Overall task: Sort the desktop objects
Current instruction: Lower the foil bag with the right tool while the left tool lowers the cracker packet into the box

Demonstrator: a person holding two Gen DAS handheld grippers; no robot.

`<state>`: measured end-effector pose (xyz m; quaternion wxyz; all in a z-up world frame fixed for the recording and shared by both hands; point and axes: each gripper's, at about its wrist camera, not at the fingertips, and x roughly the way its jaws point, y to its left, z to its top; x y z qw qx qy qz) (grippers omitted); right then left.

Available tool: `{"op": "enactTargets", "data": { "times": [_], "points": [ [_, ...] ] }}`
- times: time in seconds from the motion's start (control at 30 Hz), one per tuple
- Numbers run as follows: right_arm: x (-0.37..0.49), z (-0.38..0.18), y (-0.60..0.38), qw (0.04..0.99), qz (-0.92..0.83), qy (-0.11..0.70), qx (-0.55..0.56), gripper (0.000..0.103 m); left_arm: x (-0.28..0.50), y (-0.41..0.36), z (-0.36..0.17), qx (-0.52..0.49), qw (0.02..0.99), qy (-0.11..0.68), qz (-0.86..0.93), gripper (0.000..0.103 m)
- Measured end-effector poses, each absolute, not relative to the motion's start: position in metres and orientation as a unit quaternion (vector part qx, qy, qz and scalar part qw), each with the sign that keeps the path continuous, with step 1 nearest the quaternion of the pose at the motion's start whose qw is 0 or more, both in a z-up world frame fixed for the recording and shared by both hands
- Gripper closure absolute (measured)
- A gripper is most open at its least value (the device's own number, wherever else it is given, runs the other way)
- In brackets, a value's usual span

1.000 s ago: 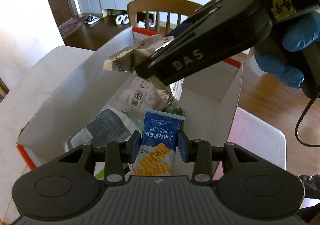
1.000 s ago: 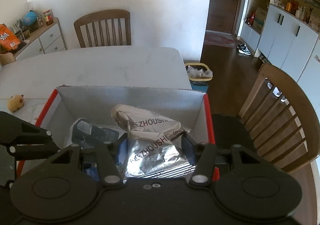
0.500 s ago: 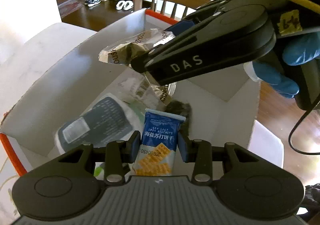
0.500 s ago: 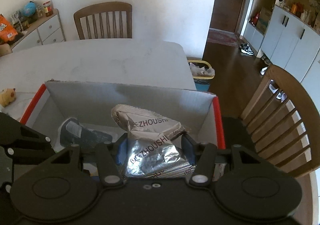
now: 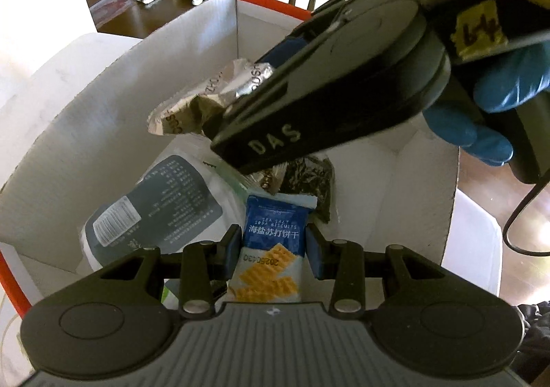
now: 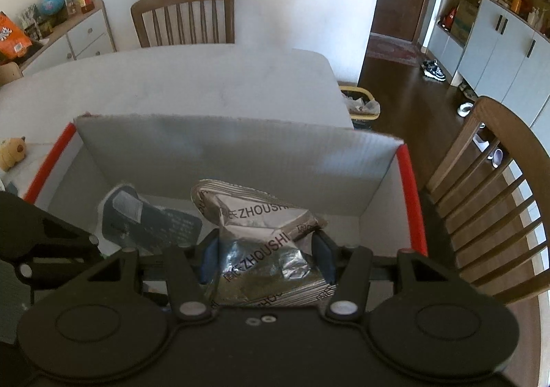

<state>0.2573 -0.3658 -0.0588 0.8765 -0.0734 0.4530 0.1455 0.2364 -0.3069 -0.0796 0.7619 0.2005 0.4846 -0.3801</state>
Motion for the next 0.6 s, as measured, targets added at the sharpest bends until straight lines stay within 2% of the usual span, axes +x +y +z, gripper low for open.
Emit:
{"op": "enactTargets", "data": {
  "times": [0.23,0.3,0.37,0.43,0.6],
  "points": [
    [0.256,-0.066,-0.366,0.873,0.149,0.459,-0.078,0.046,0.238,-0.314,-0.080,0.204,0.752,0.500,-0.379,0.063],
    [0.255,-0.066,-0.367,0.872,0.149,0.459,-0.078,0.046,0.238,-0.314,-0.079,0.201,0.752,0.500,-0.379,0.059],
    [0.256,-0.067,-0.366,0.872,0.150,0.460,-0.078,0.043,0.238,-0.313,-0.076,0.197,0.758,0.497,-0.374,0.047],
    [0.255,-0.068,-0.368,0.870,0.152,0.462,-0.078,0.041,0.239,-0.311,-0.072,0.189,0.766,0.493,-0.366,0.039],
    [0.251,-0.068,-0.371,0.867,0.156,0.467,-0.080,0.038,0.236,-0.304,-0.066,0.170,0.775,0.491,-0.358,0.032]
  ]
}}
